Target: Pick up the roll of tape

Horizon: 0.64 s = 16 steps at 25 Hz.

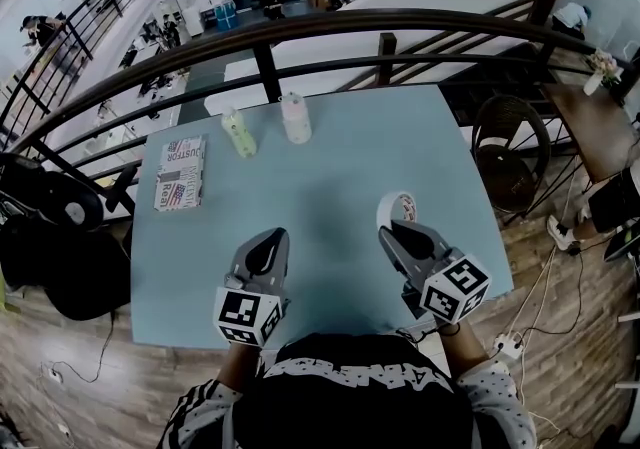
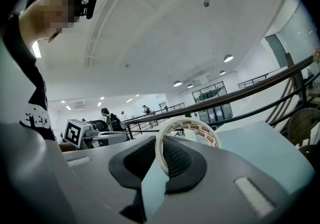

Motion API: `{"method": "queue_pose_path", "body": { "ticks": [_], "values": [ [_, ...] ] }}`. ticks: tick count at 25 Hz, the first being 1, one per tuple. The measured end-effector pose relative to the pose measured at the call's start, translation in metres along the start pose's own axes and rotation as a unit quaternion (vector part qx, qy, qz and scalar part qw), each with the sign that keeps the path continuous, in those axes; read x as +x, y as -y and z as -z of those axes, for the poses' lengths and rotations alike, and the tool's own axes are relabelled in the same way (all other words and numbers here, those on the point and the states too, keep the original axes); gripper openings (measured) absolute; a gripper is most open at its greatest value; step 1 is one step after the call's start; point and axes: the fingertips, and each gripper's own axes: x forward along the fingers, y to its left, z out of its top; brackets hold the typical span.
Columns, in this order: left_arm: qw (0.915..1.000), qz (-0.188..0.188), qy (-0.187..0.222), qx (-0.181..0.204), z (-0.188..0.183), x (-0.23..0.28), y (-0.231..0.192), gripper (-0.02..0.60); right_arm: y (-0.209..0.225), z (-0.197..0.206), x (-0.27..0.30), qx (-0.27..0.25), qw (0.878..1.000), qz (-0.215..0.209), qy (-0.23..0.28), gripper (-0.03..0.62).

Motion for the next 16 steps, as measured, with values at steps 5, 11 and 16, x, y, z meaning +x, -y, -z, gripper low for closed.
{"method": "queue_pose_path", "body": {
  "ticks": [5,11,16],
  "values": [
    [1.0000,0.000,-0.004,0.001,0.0024,-0.0006,0.0017,0.000,0.0000,0.0015,-0.0025,0.002,1.000,0.000,-0.001,0.052],
    [1.0000,0.002,-0.002,0.000,0.0021,-0.0013,0.0027,0.000,-0.0005,0.0042,-0.0043,0.005,1.000,0.002,-0.001,0.052],
    [1.0000,0.002,-0.002,0.000,0.0018,0.0023,0.0059,0.000,0.0033,0.0044,-0.0076,0.003,1.000,0.001,-0.005,0.052]
  ]
}}
